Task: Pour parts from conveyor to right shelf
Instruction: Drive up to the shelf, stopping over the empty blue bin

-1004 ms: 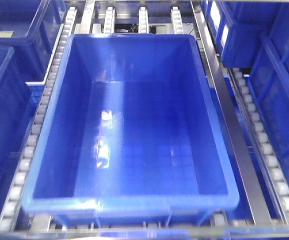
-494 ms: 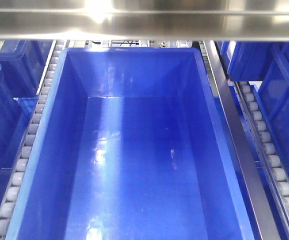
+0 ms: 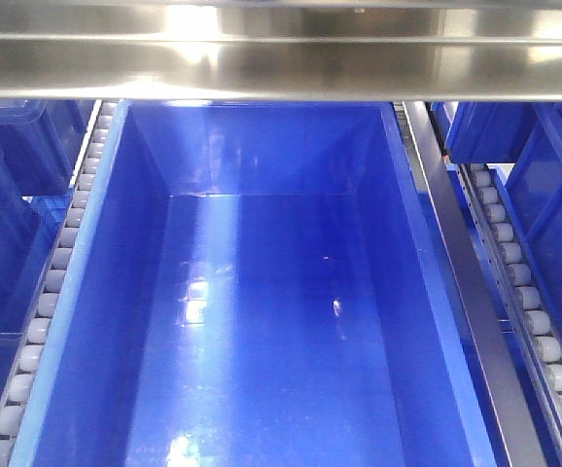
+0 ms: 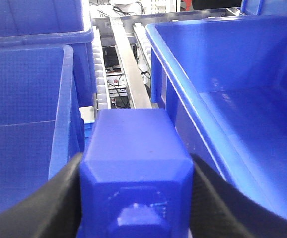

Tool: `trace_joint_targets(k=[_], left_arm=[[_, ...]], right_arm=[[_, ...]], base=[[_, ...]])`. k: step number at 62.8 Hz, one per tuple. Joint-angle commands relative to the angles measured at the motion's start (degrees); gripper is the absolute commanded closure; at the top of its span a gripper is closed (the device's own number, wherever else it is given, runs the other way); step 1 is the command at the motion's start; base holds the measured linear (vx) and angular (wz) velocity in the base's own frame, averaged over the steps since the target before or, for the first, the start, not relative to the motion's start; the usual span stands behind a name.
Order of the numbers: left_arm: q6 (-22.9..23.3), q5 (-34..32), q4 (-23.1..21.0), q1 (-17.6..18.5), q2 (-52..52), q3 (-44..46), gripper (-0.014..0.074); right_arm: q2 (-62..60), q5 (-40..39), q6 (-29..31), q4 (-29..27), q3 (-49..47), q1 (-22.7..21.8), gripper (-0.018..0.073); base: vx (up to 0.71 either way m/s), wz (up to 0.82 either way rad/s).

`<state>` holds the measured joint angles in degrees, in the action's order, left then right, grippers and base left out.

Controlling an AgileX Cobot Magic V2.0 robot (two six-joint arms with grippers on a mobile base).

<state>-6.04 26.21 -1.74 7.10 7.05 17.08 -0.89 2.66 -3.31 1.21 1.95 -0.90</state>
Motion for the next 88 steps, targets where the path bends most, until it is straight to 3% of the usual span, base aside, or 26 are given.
trace_joint_targets(k=[1,88], left_arm=[[0.06,-4.59,-0.42,0.08,0.63,1.57,0.0602],[0.06,-4.59,-0.42,0.08,0.63,1.57,0.0602]], right_arm=[[-0.69,-4.37,0.17,0.15,0.85,0.05,0.0569],[-0.69,-4.31,0.17,0.15,0.85,0.05,0.0569]], base=[[0.0,0.0],[0.0,0.0]])
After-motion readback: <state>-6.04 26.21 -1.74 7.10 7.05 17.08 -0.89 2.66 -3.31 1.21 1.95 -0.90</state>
